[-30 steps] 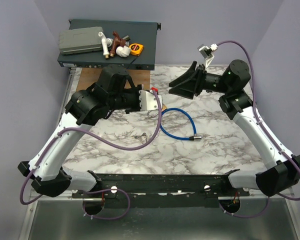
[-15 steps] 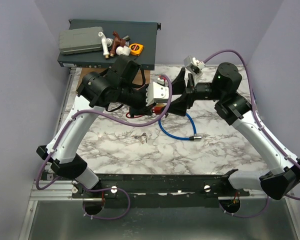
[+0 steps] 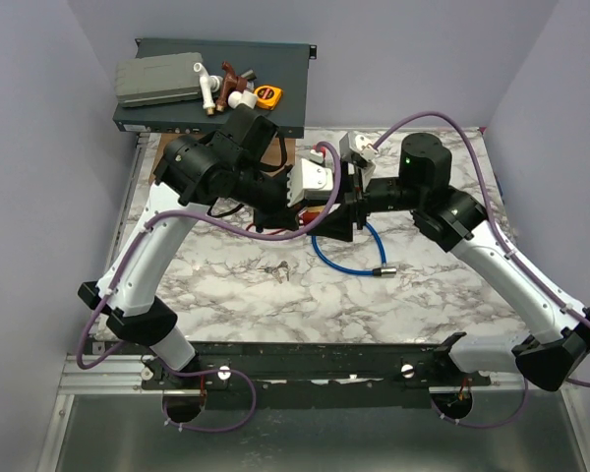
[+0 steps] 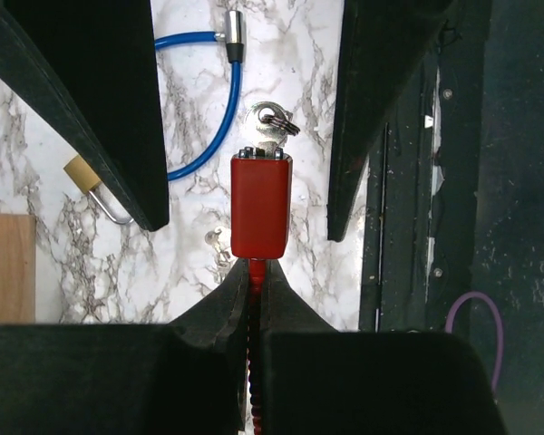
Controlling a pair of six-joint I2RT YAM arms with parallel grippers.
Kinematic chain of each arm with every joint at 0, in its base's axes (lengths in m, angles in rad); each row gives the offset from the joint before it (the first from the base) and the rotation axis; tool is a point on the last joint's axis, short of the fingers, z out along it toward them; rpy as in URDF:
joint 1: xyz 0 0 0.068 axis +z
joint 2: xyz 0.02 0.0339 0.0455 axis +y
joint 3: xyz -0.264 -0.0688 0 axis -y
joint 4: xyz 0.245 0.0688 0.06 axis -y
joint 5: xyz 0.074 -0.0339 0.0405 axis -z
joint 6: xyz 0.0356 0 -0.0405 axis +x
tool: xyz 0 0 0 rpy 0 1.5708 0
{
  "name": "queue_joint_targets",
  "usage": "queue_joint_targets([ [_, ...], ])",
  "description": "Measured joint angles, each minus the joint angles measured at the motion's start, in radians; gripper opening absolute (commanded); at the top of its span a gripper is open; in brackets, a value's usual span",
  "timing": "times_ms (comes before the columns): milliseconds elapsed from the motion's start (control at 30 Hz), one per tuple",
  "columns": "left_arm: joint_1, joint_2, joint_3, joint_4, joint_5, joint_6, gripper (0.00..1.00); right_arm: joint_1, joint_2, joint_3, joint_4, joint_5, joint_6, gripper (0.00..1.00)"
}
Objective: Unlock with the key
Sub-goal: Unlock the lock.
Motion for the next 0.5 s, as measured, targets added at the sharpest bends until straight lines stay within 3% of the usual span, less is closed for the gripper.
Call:
queue_joint_targets([
  [167, 0.0, 0.004, 0.0, -0.019, 0.018, -0.001, 0.0, 0.021, 0.01, 0.0, -0.002, 0.016, -0.016, 0.42],
  [333, 0.007, 0.018, 0.0, -0.026, 0.018, -0.003, 0.02, 0.03, 0.02, 0.0, -0.035, 0.019, -0.028, 0.01],
  [500, 0.015, 0.023, 0.0, -0.029, 0.018, -0.01, 0.03, 0.035, 0.012, -0.008, -0.039, 0.055, -0.024, 0.01],
])
